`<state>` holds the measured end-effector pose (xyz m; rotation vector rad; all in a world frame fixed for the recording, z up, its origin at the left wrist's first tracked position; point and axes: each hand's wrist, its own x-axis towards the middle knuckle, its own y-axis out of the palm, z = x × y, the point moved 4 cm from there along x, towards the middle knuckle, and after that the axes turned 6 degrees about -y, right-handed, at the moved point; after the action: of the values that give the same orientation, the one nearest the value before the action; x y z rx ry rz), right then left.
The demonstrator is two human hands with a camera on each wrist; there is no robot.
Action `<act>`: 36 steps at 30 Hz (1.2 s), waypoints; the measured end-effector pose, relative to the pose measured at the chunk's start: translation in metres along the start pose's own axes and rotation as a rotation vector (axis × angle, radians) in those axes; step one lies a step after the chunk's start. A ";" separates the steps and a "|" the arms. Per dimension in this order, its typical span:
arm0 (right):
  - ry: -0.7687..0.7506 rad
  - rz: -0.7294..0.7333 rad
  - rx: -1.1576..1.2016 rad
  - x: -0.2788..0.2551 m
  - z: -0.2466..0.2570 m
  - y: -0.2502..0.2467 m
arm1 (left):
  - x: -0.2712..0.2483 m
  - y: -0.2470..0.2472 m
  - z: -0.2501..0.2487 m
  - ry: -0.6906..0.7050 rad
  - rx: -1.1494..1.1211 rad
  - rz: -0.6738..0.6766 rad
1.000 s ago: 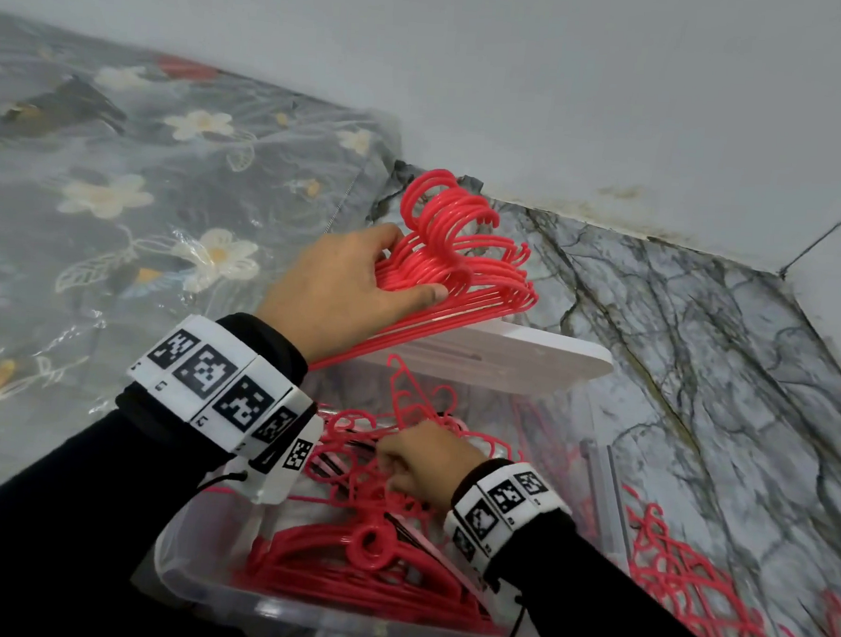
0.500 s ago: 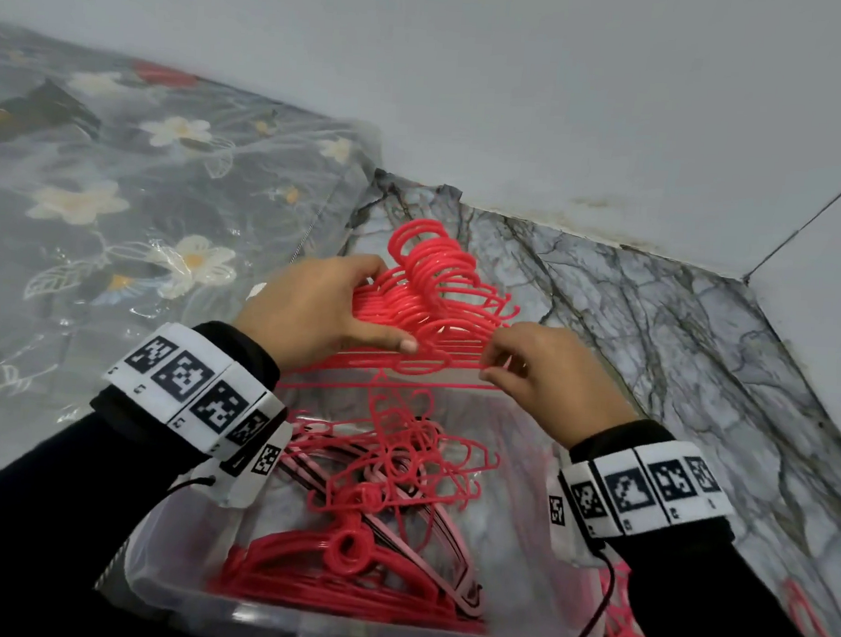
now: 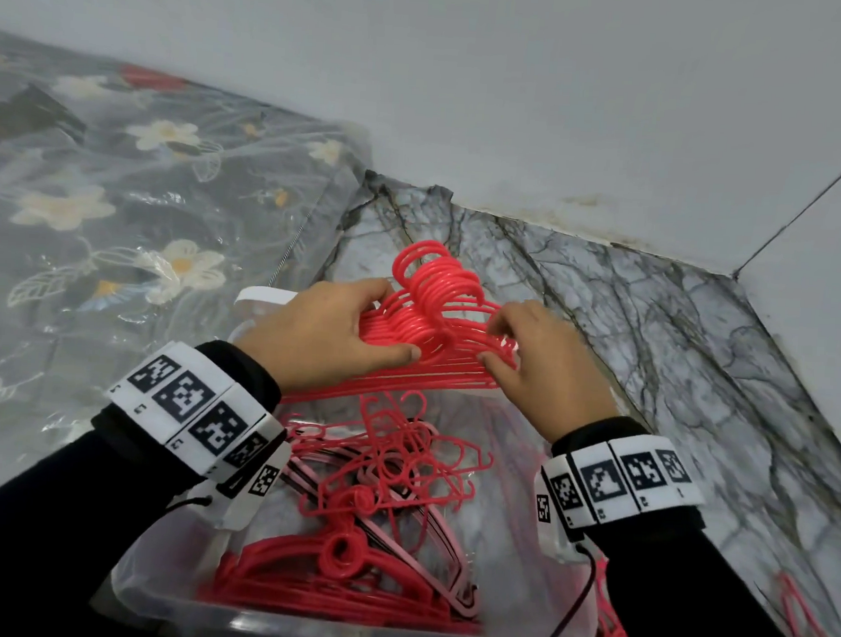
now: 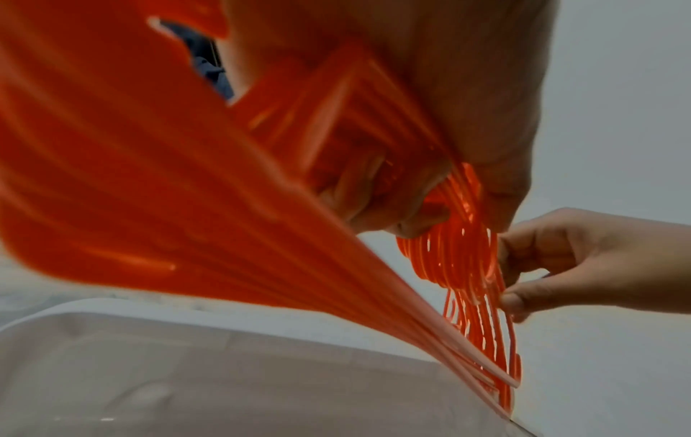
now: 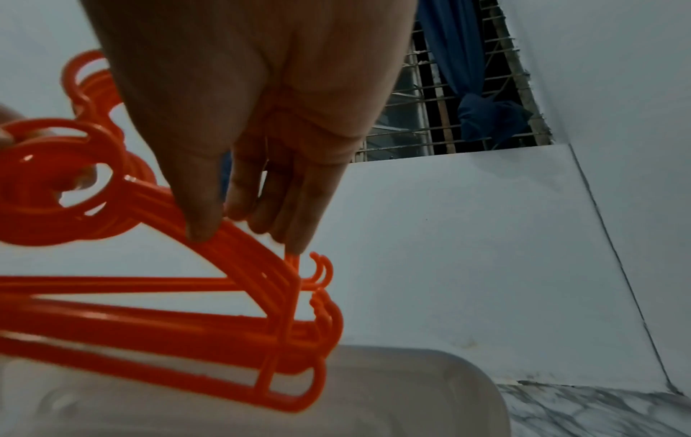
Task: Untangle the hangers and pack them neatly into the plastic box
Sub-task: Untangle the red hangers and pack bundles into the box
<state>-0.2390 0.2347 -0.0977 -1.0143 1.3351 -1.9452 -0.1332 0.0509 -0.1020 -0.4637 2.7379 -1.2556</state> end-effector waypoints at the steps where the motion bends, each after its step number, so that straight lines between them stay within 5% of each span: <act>1: -0.025 -0.022 -0.029 0.000 0.003 0.000 | 0.000 0.000 0.000 -0.004 -0.001 0.002; 7: -0.133 0.169 -0.116 0.001 0.018 0.017 | -0.002 0.007 -0.001 -0.022 -0.083 0.035; 12: -0.097 0.137 -0.089 0.005 0.027 0.017 | -0.005 0.016 -0.007 -0.028 -0.187 0.098; 27: 0.002 0.251 -0.097 0.004 0.027 0.026 | -0.007 0.022 -0.014 0.168 0.564 -0.080; 36: -0.029 0.071 0.071 0.010 0.021 0.023 | -0.002 0.032 -0.002 -0.007 0.017 0.064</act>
<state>-0.2260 0.2081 -0.1118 -0.9449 1.2608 -1.9043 -0.1388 0.0722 -0.1249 -0.3747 2.7103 -1.2588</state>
